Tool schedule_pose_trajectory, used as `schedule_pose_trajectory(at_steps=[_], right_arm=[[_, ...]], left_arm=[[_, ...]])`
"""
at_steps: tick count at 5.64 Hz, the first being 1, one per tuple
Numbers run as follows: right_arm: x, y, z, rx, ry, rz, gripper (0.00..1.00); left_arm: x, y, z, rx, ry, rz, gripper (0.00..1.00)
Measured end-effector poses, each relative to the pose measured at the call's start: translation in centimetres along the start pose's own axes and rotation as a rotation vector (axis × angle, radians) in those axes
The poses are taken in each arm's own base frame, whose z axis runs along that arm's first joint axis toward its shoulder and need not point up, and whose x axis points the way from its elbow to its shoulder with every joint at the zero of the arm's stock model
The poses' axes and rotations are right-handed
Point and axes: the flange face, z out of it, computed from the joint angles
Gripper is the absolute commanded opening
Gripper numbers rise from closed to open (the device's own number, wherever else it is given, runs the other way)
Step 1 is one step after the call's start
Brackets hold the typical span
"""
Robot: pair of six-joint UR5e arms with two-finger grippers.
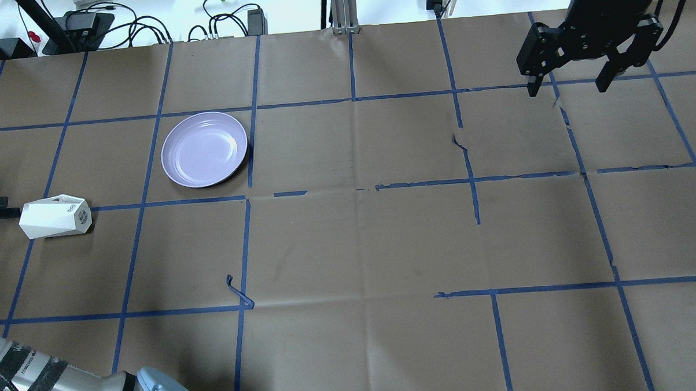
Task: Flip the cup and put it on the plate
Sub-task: 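Lower the left gripper onto the white cup and close on its rim, then lift the cup with the left gripper and rotate it upright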
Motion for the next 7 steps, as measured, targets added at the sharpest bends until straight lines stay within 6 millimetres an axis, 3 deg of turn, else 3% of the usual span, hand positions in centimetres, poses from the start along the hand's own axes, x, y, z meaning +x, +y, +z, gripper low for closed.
schedule_pose_trajectory(at_steps=[2, 4, 5, 7], right_arm=[[0.0, 0.0, 0.0, 0.0, -0.001, 0.0, 1.0], [0.0, 0.0, 0.0, 0.0, 0.0, 0.0, 1.0], [0.0, 0.0, 0.0, 0.0, 0.0, 0.0, 1.0], [0.0, 0.0, 0.0, 0.0, 0.0, 0.0, 1.0]], left_arm=[[-1.0, 1.3, 1.8, -0.011, 0.109, -0.024, 0.96], [-0.9, 1.5, 2.4, -0.009, 0.143, -0.041, 0.22], [-0.9, 1.5, 2.4, -0.009, 0.147, -0.043, 0.0], [-0.8, 1.6, 2.5, -0.001, 0.157, -0.051, 0.0]])
